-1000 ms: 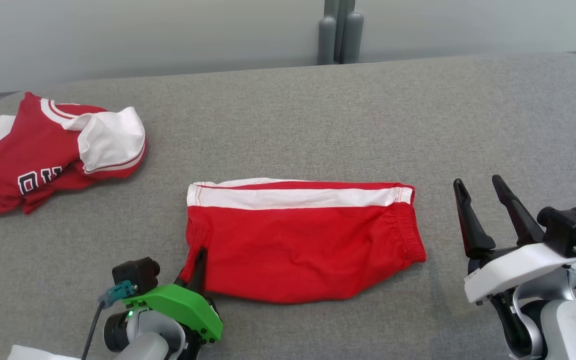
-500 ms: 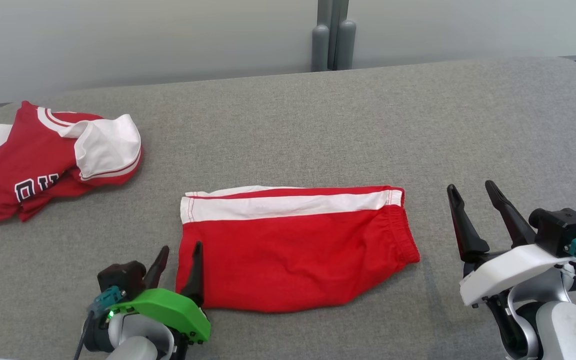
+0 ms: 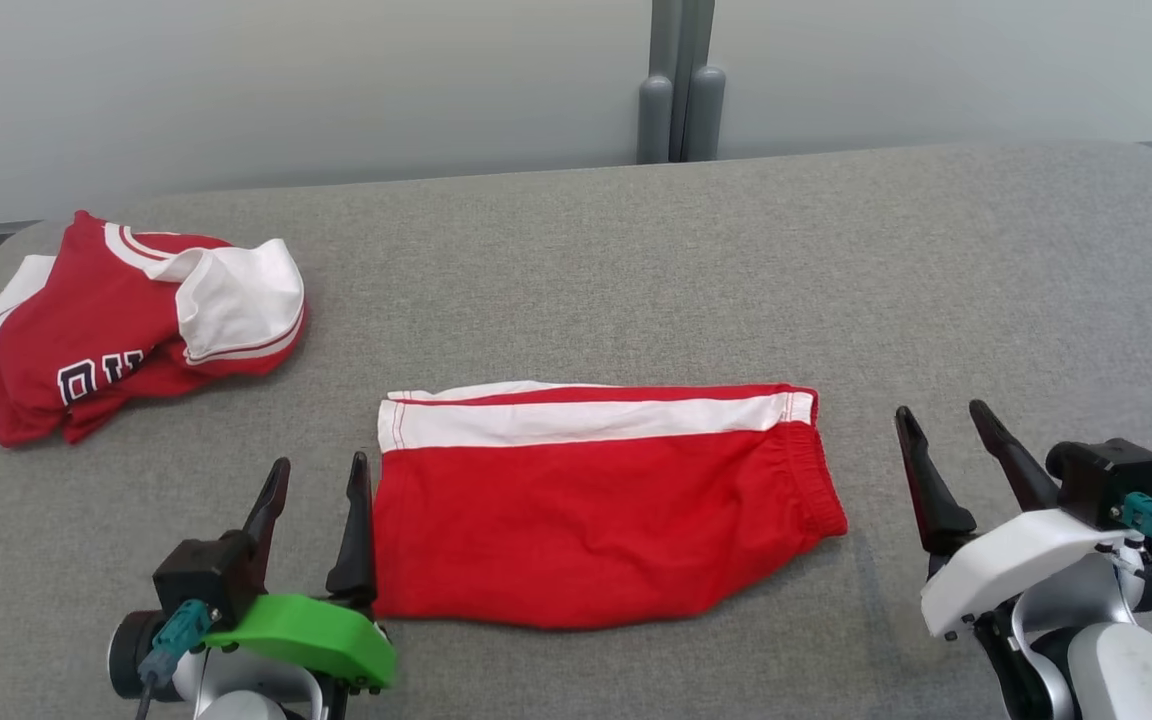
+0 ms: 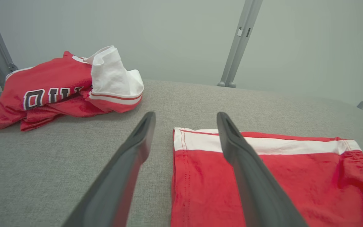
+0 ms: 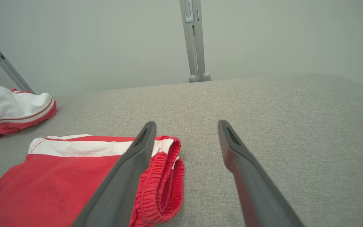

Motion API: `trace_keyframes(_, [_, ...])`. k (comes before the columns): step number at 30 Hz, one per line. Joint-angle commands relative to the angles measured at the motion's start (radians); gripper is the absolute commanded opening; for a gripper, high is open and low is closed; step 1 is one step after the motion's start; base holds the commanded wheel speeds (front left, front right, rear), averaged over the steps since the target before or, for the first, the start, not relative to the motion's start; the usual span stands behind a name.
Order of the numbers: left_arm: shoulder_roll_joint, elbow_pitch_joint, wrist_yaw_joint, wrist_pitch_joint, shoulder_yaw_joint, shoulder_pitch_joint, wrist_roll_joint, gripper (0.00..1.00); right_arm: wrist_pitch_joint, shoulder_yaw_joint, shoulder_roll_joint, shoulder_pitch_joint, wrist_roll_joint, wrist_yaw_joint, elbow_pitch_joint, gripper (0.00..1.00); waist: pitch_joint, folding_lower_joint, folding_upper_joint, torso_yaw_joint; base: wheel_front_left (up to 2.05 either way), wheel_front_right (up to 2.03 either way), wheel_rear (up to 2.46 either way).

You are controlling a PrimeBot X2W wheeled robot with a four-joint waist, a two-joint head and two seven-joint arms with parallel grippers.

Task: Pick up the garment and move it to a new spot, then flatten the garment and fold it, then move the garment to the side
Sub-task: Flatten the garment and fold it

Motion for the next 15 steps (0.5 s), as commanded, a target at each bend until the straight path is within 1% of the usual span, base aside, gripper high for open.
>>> trace_keyframes(1, [0.007, -0.009, 0.007, -0.003, 0.008, 0.021, 0.011, 1.0, 0.004, -0.002, -0.003, 0.011, -0.003, 0.0, 0.009, 1.0, -0.006, 0.0001, 0.0, 0.008, 0.0, 0.0, 0.0])
trace_keyframes(5, [0.001, -0.049, 0.019, -0.003, 0.03, 0.065, 0.021, 1.0, 0.029, 0.001, -0.001, 0.021, -0.005, 0.0, 0.059, 1.0, -0.013, 0.0001, 0.0, 0.03, 0.0, 0.0, 0.0])
trace_keyframes(8, [-0.006, -0.066, 0.019, -0.003, 0.037, 0.09, 0.023, 1.0, 0.039, 0.004, 0.001, 0.019, 0.007, 0.0, 0.112, 1.0, -0.013, 0.0001, 0.0, 0.052, 0.0, 0.0, 0.0])
trace_keyframes(15, [-0.022, -0.062, 0.003, -0.003, 0.038, 0.106, 0.03, 1.0, 0.051, 0.02, -0.004, -0.041, 0.029, 0.0, 0.276, 1.0, -0.005, 0.0001, 0.0, 0.105, 0.0, 0.0, 0.0])
